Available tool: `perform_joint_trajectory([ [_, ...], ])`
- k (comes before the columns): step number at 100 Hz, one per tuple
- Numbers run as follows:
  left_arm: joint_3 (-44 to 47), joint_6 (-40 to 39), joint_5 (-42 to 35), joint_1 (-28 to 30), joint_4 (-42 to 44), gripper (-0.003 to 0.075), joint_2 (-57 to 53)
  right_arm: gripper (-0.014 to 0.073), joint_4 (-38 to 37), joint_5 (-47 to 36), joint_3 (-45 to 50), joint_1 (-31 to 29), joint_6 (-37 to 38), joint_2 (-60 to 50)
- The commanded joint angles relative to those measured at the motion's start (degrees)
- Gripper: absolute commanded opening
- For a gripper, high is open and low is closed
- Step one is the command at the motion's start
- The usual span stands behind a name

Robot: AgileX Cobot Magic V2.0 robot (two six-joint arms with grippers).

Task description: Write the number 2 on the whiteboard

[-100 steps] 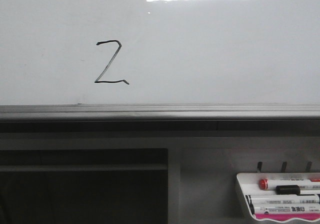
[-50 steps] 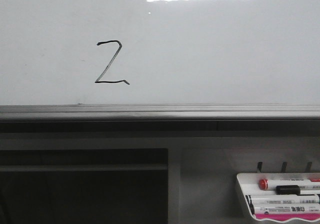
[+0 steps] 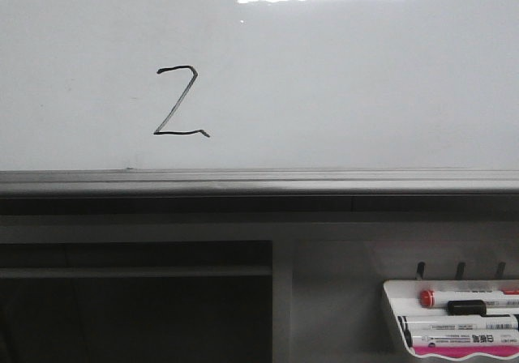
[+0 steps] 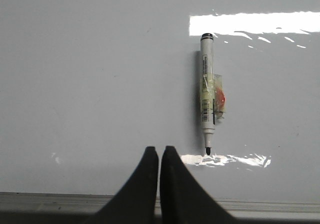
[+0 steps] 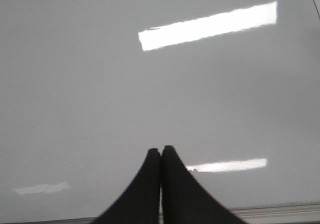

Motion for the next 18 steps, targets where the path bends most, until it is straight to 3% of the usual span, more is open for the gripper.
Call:
perform_joint_trajectory([
  [1,0.65,-0.43,-4.12,-0.37,0.01,-0.0020,-1.49,-0.0071,-0.08,-4.88,1.45,-0.34,-0.90,-0.78],
  [18,0.65,-0.43,-4.12,-0.37,0.01,-0.0020,-1.49,-0.0071,-0.08,-4.88,1.45,-0.34,-0.90,-0.78],
])
